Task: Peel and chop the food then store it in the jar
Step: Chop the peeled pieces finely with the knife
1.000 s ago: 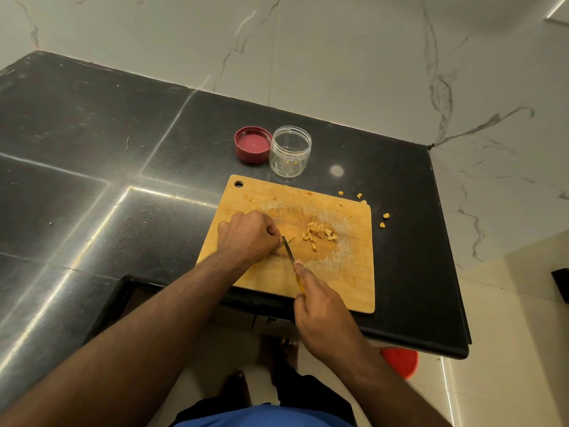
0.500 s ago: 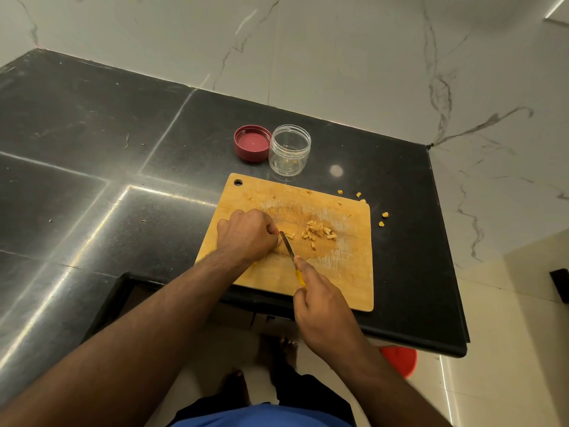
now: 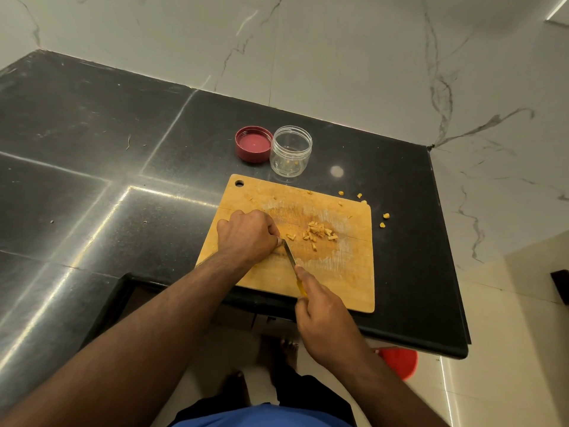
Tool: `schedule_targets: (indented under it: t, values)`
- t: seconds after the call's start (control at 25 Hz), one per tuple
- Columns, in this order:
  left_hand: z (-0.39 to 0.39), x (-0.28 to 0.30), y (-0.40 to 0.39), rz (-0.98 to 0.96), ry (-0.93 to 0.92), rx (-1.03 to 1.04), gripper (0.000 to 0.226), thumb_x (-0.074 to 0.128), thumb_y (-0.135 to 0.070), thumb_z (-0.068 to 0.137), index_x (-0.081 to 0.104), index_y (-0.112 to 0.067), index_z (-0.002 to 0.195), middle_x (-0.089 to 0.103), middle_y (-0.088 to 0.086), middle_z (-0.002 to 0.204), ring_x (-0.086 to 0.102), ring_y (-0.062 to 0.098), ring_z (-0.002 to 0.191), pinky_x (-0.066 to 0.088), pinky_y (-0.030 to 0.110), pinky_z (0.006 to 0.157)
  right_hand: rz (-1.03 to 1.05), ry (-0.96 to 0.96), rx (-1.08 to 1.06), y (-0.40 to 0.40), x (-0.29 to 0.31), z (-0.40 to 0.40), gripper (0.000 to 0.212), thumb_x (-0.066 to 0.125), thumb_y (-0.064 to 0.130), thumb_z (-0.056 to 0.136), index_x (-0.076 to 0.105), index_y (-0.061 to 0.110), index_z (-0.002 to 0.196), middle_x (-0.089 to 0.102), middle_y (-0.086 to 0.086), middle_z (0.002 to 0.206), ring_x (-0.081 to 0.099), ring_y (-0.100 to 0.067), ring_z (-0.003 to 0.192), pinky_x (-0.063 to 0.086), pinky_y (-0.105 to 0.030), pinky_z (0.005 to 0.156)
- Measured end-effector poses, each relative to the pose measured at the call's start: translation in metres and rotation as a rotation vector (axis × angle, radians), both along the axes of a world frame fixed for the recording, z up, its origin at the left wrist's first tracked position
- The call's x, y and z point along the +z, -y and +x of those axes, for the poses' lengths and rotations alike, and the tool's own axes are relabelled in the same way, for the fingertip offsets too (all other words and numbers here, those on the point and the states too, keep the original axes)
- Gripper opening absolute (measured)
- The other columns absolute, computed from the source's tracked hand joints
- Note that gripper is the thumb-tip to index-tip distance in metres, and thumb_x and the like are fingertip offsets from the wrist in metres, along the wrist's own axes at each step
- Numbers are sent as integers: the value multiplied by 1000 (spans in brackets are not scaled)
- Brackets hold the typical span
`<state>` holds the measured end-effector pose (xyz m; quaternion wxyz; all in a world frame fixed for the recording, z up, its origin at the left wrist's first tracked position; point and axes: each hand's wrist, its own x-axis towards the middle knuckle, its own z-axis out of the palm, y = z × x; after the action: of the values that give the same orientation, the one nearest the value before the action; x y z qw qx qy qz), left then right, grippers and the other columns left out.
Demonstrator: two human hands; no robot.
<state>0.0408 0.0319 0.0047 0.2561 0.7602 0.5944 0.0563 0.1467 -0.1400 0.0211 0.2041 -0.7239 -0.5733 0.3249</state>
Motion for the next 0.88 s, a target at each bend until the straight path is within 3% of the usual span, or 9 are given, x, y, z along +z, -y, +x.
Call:
schedule_targets:
  t: [0.16, 0.36, 0.52, 0.72, 0.88]
  values:
    - [-1, -1, -1, -16, 24, -6, 8, 73, -40, 87, 72, -33, 85, 67, -14, 94, 50, 16, 105, 34, 42, 84, 35, 15, -46, 12, 4, 2, 52, 38, 22, 103, 26, 27, 154, 47, 8, 142, 44, 2, 117, 38, -15, 99]
    - [-2, 1, 0, -22, 39, -6, 9, 73, -40, 87, 73, -31, 87, 67, -14, 93, 51, 15, 104, 34, 41, 85, 68, -7, -47, -2, 3, 2, 53, 38, 21, 103, 28, 25, 154, 44, 5, 149, 44, -6, 128, 40, -26, 107]
    - [-2, 1, 1, -4, 24, 0, 8, 72, -41, 87, 72, -33, 84, 67, -14, 92, 51, 16, 104, 37, 42, 85, 58, -2, -35, -9, 0, -1, 53, 38, 21, 103, 28, 24, 154, 42, 4, 151, 42, -8, 132, 38, -28, 110]
    - [-2, 1, 0, 7, -3, -8, 11, 70, -43, 88, 71, -32, 86, 66, -13, 93, 50, 17, 103, 37, 42, 87, 31, -18, -26, -14, -5, 1, 52, 38, 22, 102, 29, 25, 154, 44, 2, 149, 48, -12, 128, 43, -31, 106]
    - [-1, 3, -1, 7, -8, -17, 13, 70, -44, 88, 73, -32, 89, 67, -13, 94, 50, 16, 104, 38, 42, 88, -12, -15, -19, -20, -7, 6, 52, 38, 22, 102, 29, 27, 153, 49, 1, 143, 55, -19, 116, 39, -21, 89]
